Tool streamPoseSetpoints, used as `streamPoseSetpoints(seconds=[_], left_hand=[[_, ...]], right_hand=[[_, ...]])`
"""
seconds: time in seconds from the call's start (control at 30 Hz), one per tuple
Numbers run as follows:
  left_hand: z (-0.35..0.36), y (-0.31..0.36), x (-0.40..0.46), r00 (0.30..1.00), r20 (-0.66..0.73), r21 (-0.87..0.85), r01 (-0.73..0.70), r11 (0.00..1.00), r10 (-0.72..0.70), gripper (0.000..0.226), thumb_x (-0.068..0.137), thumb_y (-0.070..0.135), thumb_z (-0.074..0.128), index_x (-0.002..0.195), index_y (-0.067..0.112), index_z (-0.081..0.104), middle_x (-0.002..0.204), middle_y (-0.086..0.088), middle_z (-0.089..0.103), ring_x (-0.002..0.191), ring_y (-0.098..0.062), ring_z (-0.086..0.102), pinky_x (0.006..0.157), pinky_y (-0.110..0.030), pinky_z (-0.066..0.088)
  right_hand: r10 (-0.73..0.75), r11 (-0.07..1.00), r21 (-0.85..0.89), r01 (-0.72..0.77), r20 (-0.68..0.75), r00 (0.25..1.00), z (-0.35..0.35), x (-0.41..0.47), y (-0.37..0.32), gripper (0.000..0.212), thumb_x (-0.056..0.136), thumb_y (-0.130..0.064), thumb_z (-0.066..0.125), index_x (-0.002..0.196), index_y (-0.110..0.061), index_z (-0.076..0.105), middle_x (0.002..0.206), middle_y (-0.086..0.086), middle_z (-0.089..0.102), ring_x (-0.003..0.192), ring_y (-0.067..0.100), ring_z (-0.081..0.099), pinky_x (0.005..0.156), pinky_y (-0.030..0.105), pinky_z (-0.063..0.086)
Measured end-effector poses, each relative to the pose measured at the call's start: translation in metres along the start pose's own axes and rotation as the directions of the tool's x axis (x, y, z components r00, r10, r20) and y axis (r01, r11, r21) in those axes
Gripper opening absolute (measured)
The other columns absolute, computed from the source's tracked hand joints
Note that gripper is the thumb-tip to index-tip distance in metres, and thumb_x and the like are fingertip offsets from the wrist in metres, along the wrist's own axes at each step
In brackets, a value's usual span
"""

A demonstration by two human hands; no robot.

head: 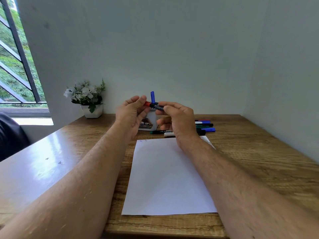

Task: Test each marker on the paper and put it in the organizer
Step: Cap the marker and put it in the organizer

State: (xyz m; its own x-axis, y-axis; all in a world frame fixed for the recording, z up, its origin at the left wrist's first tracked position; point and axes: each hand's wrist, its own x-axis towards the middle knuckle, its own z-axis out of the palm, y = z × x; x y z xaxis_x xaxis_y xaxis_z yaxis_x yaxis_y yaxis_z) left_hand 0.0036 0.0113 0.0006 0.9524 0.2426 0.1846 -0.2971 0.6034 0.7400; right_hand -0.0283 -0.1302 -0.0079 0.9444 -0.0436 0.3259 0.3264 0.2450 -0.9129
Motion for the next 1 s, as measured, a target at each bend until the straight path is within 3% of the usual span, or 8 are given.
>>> streamPoseSetpoints(seconds=[0.13, 0.2, 0.27, 0.37, 0.5, 0.7, 0.83, 1.0], left_hand=[[0.000, -0.001, 0.001, 1.000, 0.000, 0.029, -0.012, 1.000, 0.012, 0.027, 0.086, 0.004, 0.069, 0.112, 0.005, 0.059, 0.090, -0.011, 0.072, 0.075, -0.016, 0.074, 0.062, -0.024, 0.058], [0.001, -0.003, 0.000, 1.000, -0.011, 0.042, 0.000, 0.999, 0.000, 0.027, 0.086, 0.003, 0.069, 0.111, 0.005, 0.059, 0.093, -0.013, 0.072, 0.077, -0.017, 0.074, 0.061, -0.024, 0.058], [0.001, -0.007, 0.001, 1.000, -0.022, 0.047, 0.007, 0.999, -0.006, 0.026, 0.087, 0.002, 0.069, 0.111, 0.005, 0.059, 0.098, -0.015, 0.072, 0.080, -0.018, 0.074, 0.061, -0.024, 0.058], [0.000, -0.010, 0.001, 1.000, -0.014, 0.050, 0.007, 0.999, -0.006, 0.019, 0.088, 0.000, 0.066, 0.104, 0.007, 0.058, 0.105, -0.018, 0.070, 0.085, -0.019, 0.073, 0.061, -0.024, 0.058], [0.002, -0.011, 0.000, 1.000, -0.001, 0.009, 0.002, 1.000, -0.002, 0.018, 0.090, -0.004, 0.063, 0.100, 0.008, 0.055, 0.103, -0.019, 0.071, 0.086, -0.021, 0.072, 0.062, -0.025, 0.058], [0.004, -0.013, 0.000, 1.000, 0.020, -0.006, 0.003, 1.000, -0.003, 0.018, 0.090, -0.005, 0.061, 0.100, 0.008, 0.055, 0.102, -0.020, 0.072, 0.090, -0.025, 0.072, 0.066, -0.028, 0.059], [0.005, -0.013, -0.002, 0.999, 0.022, 0.016, -0.036, 0.999, 0.036, 0.019, 0.090, -0.003, 0.063, 0.103, 0.008, 0.055, 0.101, -0.019, 0.071, 0.091, -0.025, 0.071, 0.065, -0.027, 0.059], [0.013, -0.020, -0.006, 0.994, 0.097, 0.236, -0.065, 0.970, 0.043, 0.043, 0.087, -0.003, 0.067, 0.122, 0.020, 0.054, 0.108, -0.020, 0.071, 0.097, -0.029, 0.073, 0.073, -0.040, 0.061]], right_hand=[[-0.095, 0.963, -0.260, 0.072, -0.078, 0.992, 0.001, 0.004, 0.007, 0.007, 0.088, -0.013, 0.069, 0.092, -0.010, 0.073, 0.076, 0.004, 0.071, 0.056, 0.008, 0.059, 0.053, 0.024, 0.051], [-0.159, 0.920, -0.373, 0.117, -0.083, 0.984, 0.000, 0.006, 0.009, 0.005, 0.089, -0.018, 0.068, 0.090, -0.013, 0.071, 0.078, -0.006, 0.066, 0.066, 0.003, 0.057, 0.054, 0.009, 0.046], [-0.182, 0.894, -0.426, 0.137, -0.067, 0.981, 0.000, 0.007, 0.011, 0.006, 0.091, -0.019, 0.066, 0.091, -0.013, 0.069, 0.079, -0.008, 0.064, 0.070, 0.002, 0.056, 0.050, 0.003, 0.040], [-0.181, 0.890, -0.435, 0.134, -0.069, 0.981, 0.000, 0.007, 0.013, 0.007, 0.090, -0.019, 0.066, 0.090, -0.012, 0.068, 0.077, -0.009, 0.063, 0.066, 0.002, 0.055, 0.047, 0.004, 0.038], [-0.109, 0.929, -0.364, 0.069, -0.090, 0.990, 0.001, 0.009, 0.015, 0.010, 0.089, -0.020, 0.065, 0.080, -0.018, 0.065, 0.066, -0.007, 0.059, 0.056, 0.009, 0.051, 0.051, 0.023, 0.042], [0.011, 0.968, -0.248, -0.033, -0.088, 0.996, 0.000, 0.010, 0.016, 0.010, 0.090, -0.020, 0.065, 0.080, -0.019, 0.065, 0.058, -0.008, 0.052, 0.051, 0.009, 0.045, 0.048, 0.024, 0.038], [0.026, 0.962, -0.268, -0.046, -0.079, 0.997, 0.000, 0.010, 0.015, 0.008, 0.093, -0.023, 0.063, 0.086, -0.018, 0.066, 0.062, -0.007, 0.052, 0.054, 0.009, 0.047, 0.047, 0.023, 0.038], [0.011, 0.937, -0.348, -0.038, -0.079, 0.997, 0.003, 0.010, 0.015, 0.017, 0.096, -0.033, 0.057, 0.100, -0.019, 0.066, 0.081, -0.004, 0.062, 0.074, 0.013, 0.057, 0.060, 0.028, 0.045]])
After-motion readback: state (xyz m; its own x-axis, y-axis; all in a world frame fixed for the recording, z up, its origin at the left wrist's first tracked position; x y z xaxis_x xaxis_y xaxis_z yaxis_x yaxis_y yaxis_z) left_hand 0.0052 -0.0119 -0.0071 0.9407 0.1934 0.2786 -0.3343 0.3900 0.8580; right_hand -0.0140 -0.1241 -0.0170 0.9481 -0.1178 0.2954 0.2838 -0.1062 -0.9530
